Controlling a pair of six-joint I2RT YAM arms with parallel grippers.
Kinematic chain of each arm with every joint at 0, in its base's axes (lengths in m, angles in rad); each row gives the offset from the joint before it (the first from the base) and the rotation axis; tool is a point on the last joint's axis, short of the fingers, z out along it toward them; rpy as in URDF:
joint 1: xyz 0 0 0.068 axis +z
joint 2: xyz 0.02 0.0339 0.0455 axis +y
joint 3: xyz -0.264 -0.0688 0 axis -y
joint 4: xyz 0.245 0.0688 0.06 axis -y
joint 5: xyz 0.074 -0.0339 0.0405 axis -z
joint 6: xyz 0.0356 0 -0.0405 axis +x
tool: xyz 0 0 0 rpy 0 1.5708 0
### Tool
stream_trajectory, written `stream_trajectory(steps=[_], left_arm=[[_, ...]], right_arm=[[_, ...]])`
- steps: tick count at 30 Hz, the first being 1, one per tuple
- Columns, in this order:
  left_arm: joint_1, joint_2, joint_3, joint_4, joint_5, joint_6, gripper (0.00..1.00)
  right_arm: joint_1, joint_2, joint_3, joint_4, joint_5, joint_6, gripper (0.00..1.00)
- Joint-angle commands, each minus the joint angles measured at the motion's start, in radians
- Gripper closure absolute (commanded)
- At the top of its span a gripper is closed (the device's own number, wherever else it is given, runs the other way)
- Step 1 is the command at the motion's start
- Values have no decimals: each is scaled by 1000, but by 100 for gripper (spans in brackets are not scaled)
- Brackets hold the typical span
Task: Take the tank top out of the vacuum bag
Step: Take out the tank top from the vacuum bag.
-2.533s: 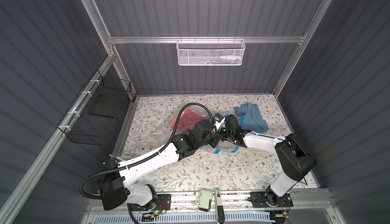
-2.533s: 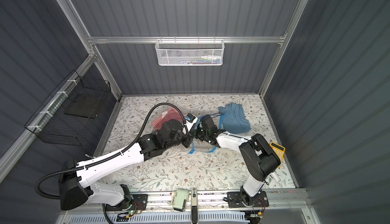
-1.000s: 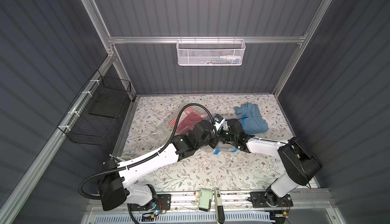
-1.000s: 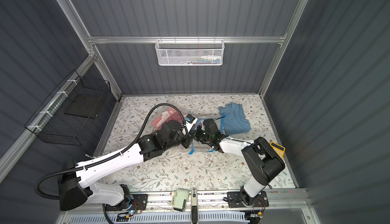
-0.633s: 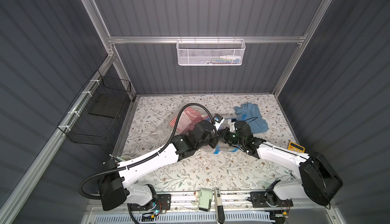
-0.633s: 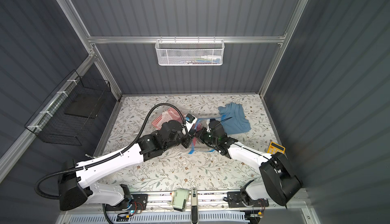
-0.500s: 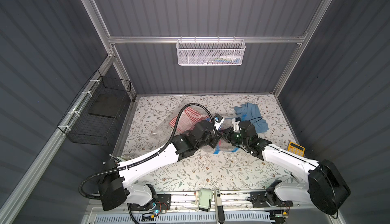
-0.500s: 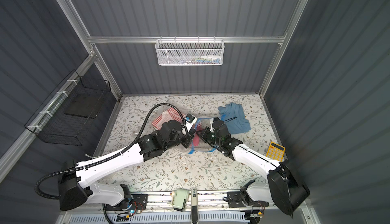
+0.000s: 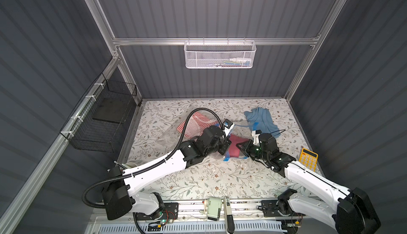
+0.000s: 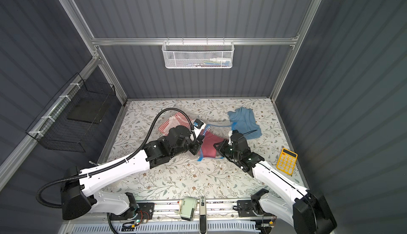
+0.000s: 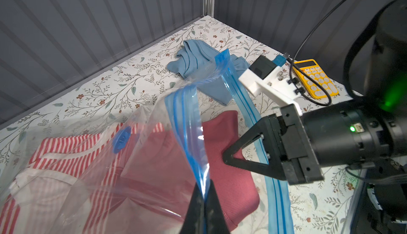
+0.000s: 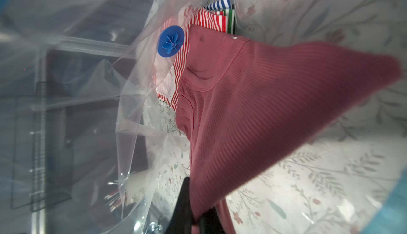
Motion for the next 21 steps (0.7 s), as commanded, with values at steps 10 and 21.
stream_trajectory(steps=[10,21], left_arm=[[4,41,11,24,30,-3,100],[4,71,0,53,89,8,100]], right_arm=[[-47,-117,41,-172,15,-16,100],[-113,-234,41,-286,5,-15,100]])
